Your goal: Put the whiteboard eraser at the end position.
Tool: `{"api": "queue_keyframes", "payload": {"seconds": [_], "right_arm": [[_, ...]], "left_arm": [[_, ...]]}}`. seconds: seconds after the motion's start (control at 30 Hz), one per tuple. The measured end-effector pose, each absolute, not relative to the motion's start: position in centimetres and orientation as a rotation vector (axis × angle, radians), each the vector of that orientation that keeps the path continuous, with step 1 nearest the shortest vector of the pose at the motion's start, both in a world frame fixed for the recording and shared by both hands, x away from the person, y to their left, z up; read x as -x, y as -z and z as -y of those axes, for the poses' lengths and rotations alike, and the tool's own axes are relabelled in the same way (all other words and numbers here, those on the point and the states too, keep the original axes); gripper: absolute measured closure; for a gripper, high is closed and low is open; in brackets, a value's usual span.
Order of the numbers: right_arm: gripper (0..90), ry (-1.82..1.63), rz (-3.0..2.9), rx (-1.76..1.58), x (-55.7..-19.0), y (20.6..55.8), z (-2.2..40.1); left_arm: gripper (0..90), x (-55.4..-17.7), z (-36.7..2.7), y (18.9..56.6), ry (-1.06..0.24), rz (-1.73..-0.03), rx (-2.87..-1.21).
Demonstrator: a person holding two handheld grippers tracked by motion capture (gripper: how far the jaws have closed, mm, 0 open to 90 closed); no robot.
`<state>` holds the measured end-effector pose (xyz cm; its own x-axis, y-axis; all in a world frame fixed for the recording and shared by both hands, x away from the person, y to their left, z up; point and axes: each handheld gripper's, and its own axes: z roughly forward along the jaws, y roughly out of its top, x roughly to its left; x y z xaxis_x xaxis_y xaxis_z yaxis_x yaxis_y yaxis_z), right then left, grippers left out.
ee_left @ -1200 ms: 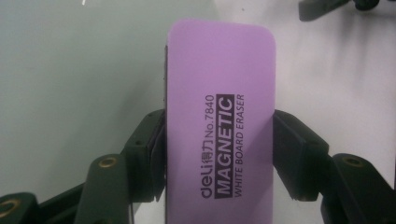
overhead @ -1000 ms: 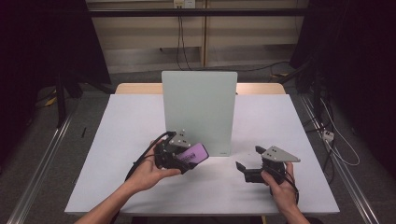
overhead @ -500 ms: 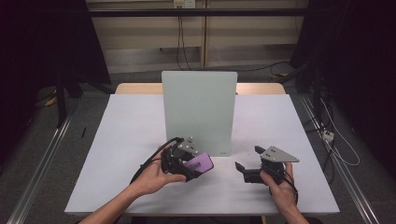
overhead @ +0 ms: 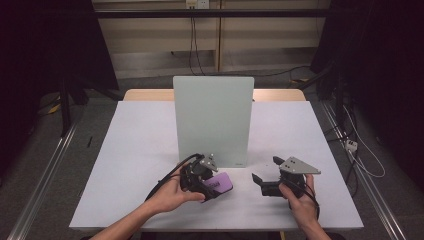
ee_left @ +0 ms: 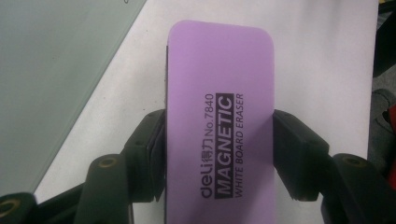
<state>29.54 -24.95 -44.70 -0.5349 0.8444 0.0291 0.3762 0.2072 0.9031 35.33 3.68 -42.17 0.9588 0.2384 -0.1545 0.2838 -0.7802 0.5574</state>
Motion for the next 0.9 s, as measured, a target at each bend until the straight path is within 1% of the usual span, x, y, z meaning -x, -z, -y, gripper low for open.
{"api": "queue_keyframes", "payload": {"seconds": [0.1,0.2,0.3,0.67,0.9], "right_arm": [[4.2,-1.292,-2.007,-1.133,-29.6,44.7,25.0],[4.2,-1.292,-2.009,-1.131,-29.6,44.7,24.9],[4.2,-1.29,-2.01,-1.131,-29.6,44.7,24.9],[4.2,-1.289,-2.01,-1.13,-29.6,44.7,24.9],[4.2,-1.289,-2.011,-1.132,-29.6,44.8,24.8]], "left_arm": [[40.8,-35.3,-3.5,42.6,0.102,-0.382,-2.492],[40.9,-35.2,-3.2,42.7,0.073,-0.359,-2.514],[40.9,-35.1,-3.1,43.0,0.064,-0.374,-2.509],[40.6,-35.6,-3.4,43.5,0.103,-0.408,-2.476],[38.1,-35.4,-3.3,43.6,0.068,-0.372,-2.481]]}}
